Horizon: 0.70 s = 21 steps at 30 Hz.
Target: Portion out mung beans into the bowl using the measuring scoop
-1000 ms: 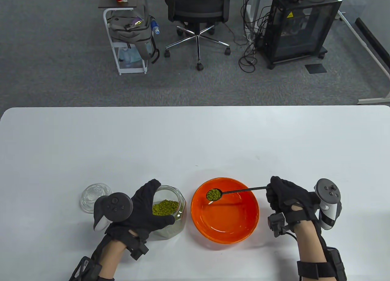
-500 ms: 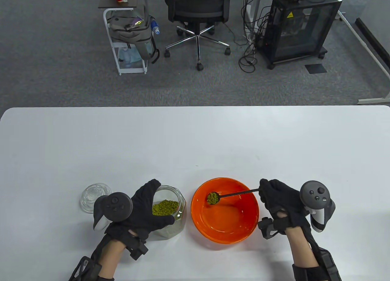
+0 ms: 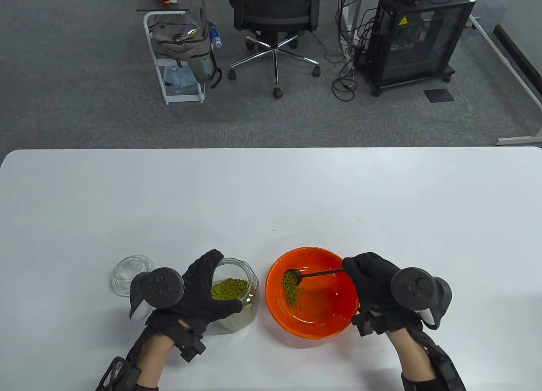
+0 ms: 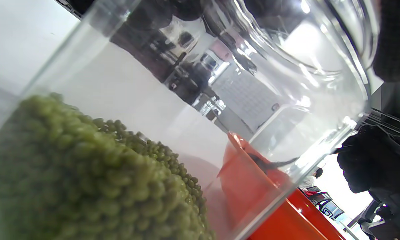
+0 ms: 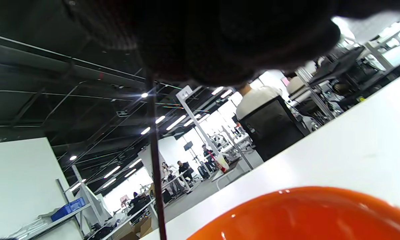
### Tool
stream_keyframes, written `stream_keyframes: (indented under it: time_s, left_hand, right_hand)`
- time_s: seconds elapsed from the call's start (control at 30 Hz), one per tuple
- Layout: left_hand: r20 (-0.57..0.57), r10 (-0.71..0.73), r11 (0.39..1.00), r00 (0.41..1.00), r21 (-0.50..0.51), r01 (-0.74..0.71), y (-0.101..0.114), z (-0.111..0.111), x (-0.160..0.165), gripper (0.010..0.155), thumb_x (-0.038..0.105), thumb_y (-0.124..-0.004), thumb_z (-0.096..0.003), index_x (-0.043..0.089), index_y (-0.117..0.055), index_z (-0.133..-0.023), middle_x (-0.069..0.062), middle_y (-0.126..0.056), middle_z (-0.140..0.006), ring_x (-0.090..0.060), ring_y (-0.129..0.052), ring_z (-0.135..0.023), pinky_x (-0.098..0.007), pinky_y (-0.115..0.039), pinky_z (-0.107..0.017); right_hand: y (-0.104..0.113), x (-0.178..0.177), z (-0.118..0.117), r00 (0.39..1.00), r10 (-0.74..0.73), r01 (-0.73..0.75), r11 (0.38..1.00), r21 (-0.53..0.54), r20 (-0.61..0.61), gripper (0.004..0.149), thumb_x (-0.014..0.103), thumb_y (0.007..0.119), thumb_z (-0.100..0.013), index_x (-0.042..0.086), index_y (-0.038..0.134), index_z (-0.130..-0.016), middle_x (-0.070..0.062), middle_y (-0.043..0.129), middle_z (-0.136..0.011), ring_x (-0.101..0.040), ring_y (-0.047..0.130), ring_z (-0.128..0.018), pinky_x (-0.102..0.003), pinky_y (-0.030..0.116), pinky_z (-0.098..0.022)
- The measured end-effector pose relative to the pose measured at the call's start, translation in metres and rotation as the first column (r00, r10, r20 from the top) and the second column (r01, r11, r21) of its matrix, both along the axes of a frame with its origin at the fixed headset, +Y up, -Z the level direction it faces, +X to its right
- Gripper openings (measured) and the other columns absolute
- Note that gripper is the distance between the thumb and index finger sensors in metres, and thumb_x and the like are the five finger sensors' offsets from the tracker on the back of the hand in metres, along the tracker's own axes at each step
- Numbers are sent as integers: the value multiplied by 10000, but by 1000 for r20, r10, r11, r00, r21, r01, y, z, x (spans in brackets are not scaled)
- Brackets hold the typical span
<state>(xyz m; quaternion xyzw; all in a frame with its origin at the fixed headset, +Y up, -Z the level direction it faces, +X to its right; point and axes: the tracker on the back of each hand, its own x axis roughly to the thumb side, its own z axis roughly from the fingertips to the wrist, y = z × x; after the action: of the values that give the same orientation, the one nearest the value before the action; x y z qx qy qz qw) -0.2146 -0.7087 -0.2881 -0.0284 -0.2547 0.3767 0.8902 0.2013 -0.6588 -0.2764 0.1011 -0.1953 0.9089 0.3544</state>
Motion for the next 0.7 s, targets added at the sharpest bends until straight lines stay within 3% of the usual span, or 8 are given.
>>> stream_keyframes:
  time_s: [0.37, 0.57, 0.7]
  left_hand:
    - [0, 1, 1000, 1000, 0, -1, 0, 0, 0, 1245, 828, -894, -378, 22, -283, -1103, -280, -402, -1155, -587, -567, -1053, -735, -551, -724]
    - [1, 1, 1000, 1000, 1, -1, 0, 0, 0, 1244, 829, -893, -379, 22, -283, -1102, -279, -403, -1155, -588, -565, -1053, -735, -551, -724]
    - [3, 0, 1000, 1000, 1, 0, 0, 0, 0, 1244, 828, -894, -378, 22, -282, -1102, -282, -403, -1154, -590, -567, -1051, -736, -550, -723]
  right_hand:
    - [17, -11, 17, 972, 222, -198, 950, 243, -76, 423, 489, 779, -447, 148, 957, -621, -101, 988, -564, -255, 978, -304, -373, 854, -240]
    - [18, -18, 25, 930, 353, -292, 879, 377, -102, 425, 485, 777, -422, 159, 952, -630, -99, 978, -600, -275, 972, -346, -397, 846, -275]
    - [20, -15, 27, 933, 336, -258, 873, 414, -127, 423, 487, 779, -421, 160, 956, -622, -97, 984, -595, -276, 976, -345, -403, 847, -277]
